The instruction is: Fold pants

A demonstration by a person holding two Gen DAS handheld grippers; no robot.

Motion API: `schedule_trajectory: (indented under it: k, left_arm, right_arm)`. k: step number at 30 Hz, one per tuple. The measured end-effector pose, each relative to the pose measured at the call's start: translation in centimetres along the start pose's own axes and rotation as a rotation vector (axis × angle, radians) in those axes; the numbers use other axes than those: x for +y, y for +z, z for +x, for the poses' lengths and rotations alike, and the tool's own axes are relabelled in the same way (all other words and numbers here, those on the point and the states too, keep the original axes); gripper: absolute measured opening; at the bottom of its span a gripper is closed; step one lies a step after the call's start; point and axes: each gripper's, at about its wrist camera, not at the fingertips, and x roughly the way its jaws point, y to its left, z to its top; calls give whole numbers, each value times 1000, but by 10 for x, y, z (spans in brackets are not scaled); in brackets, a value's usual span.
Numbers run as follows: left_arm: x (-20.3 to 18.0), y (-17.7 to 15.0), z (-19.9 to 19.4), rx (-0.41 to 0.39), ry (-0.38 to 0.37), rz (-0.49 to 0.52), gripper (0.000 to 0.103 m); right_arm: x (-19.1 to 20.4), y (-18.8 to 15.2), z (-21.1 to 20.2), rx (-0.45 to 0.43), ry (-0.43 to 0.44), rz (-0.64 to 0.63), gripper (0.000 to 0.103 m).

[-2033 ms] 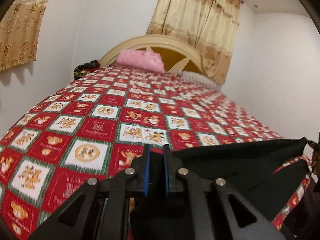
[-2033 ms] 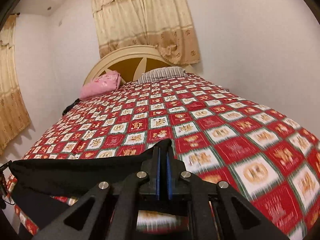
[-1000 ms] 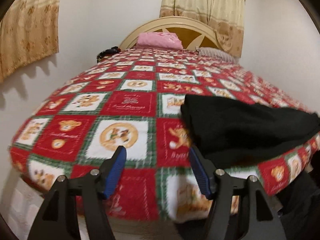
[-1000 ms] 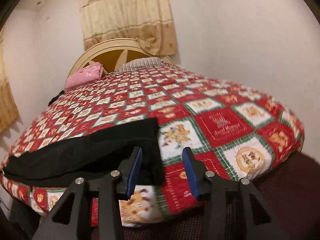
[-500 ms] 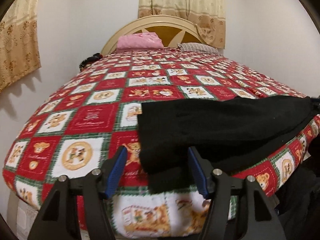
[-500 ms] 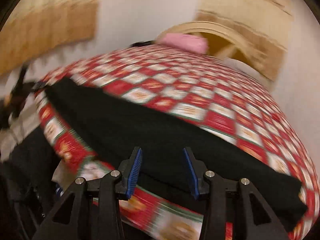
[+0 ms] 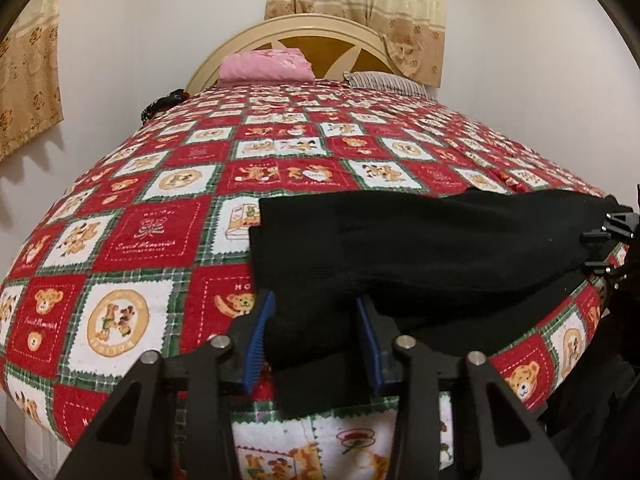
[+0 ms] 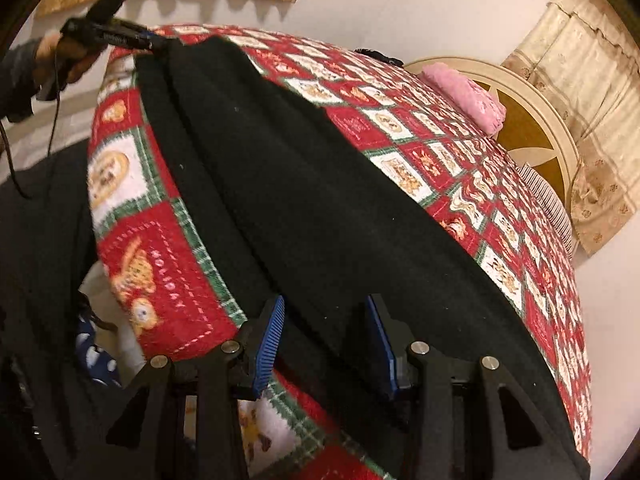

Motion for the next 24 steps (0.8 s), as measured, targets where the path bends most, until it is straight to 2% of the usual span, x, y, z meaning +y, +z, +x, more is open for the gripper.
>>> schedule_trajectory:
  k: [2,5,11,16,18,20,21,24]
  left_arm:
    - [-3,3,-2,0,-10,29,19]
    - [-8,8,-10,-19,-29,50,14]
    - [-4,14,-36,-74,-99,0,13]
    - [-3,-2,-17,-15,-92,3,13]
    - [-4,-10,-11,7,-79,9,20]
    - [-2,-12,-15,-4,-83,-7,25]
    - [-1,-13,-18,-3,-85,-11,34]
    - [4,-17,-30,8,-39,12,52]
  right_arm:
    - [-4,1,-4,-9,26,22,14]
    - [-9,6,-16,-34,33,35,3]
    - [-15,14,-46,-75,35,46,3]
    - [-4,1,-22,-21,56,29,3]
    - [2,-6,-6,19,66,28,4]
    - [0,-9,-2,28,78,40,4]
    - [-3,-10,-4,28,97,55,5]
    - [-14,-11,-14,33,132,78,8]
